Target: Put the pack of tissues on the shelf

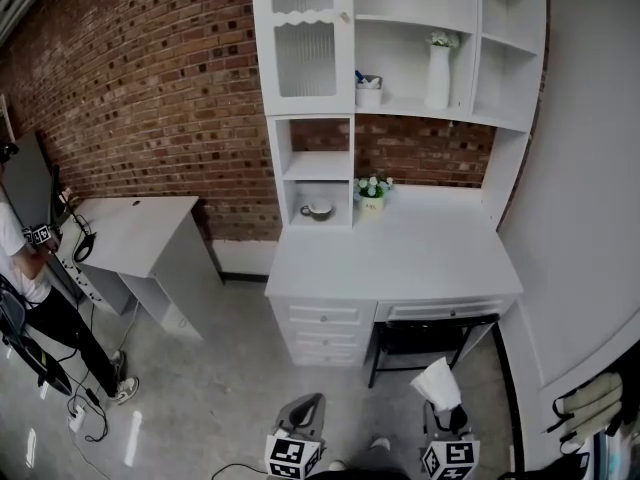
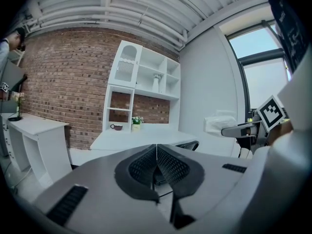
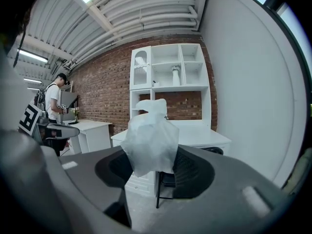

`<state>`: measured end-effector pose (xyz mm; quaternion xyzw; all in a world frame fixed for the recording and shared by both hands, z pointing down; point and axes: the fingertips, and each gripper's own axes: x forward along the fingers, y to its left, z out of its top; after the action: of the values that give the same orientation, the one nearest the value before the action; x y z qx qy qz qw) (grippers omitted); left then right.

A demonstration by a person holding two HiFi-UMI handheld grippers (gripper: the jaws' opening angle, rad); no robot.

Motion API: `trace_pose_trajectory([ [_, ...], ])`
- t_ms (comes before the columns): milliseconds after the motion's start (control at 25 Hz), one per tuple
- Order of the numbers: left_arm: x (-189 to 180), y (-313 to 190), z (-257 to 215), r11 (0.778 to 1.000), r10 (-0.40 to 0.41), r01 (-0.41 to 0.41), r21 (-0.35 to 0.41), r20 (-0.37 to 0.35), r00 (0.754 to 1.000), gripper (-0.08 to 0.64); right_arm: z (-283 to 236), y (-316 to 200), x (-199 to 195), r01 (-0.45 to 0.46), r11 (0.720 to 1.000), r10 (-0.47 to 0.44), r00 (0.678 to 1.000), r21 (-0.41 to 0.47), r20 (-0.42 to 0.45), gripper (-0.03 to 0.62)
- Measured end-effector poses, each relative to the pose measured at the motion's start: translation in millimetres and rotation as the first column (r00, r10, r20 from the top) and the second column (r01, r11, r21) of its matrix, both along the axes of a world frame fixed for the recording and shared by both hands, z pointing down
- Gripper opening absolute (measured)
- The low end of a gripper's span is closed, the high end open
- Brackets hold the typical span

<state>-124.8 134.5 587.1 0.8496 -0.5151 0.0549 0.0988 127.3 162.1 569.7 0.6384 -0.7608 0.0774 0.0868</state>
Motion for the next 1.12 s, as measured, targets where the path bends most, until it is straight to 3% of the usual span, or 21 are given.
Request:
trace_pose_trajectory([
  [400,-13.2,-5.0,7.7,0.999,-0.03,0.03,-0.017,0.001,1.0,0.011,2.5,-17.2,-9.0,0.011,1.0,-0.011,1.0,0.007,-0.006,0.209],
  [1120,17.4,-63.6,-11.7,0.999,-0.015,0.015,0.03,0.02,1.0,0.011,-2.2,-82.9,7.7,0.007,1.0,-0.007,1.0,0.005,-0.026,0.209],
])
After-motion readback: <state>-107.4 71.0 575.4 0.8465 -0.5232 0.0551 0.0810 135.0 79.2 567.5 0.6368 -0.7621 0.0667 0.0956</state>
